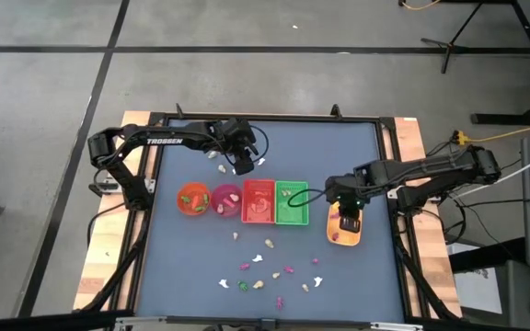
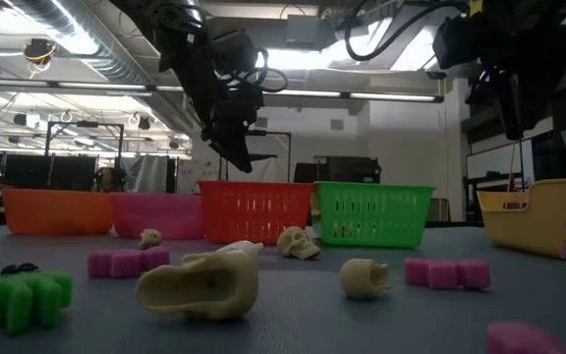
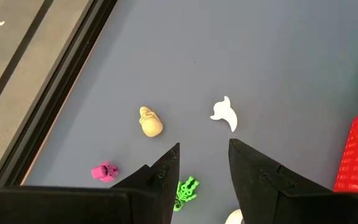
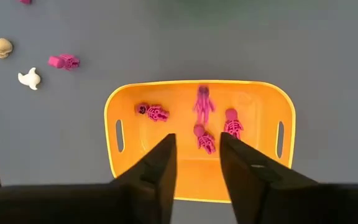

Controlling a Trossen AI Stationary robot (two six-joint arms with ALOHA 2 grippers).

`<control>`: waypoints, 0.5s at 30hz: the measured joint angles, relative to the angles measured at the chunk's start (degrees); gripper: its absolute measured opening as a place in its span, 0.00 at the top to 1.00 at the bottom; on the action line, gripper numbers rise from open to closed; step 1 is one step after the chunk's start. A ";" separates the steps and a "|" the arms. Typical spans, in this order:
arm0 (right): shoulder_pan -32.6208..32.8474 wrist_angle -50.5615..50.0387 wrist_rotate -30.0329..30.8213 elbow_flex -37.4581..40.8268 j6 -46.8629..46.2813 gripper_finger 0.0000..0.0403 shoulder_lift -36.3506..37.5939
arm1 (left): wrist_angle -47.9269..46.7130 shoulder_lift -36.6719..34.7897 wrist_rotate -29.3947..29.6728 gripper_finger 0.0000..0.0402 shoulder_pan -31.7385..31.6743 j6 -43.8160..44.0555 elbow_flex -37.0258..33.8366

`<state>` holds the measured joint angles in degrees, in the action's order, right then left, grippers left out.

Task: Sort Halloween decoration
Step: Put the pink skeleton toy into the yellow bin

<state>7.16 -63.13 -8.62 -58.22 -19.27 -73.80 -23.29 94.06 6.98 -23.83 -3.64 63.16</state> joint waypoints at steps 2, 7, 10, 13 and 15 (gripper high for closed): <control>0.00 0.00 0.00 0.00 0.00 0.65 0.00 | 0.00 0.00 0.00 0.70 0.00 0.00 0.00; 0.00 0.02 0.00 -0.01 0.00 0.55 0.00 | -0.02 0.00 0.00 0.70 0.00 -0.19 0.00; -0.02 0.02 0.01 -0.02 0.01 0.52 0.00 | -0.16 0.00 0.00 0.70 0.00 -1.76 0.00; -0.02 0.02 0.02 -0.02 0.02 0.52 0.00 | -0.35 0.00 0.02 0.68 -0.02 -3.42 0.00; -0.02 0.02 0.02 -0.02 0.02 0.52 0.00 | -0.70 0.00 0.01 0.65 -0.13 -4.69 0.00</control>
<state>7.14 -63.11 -8.61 -58.24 -19.25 -73.80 -23.99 94.06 6.99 -23.96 -8.33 63.16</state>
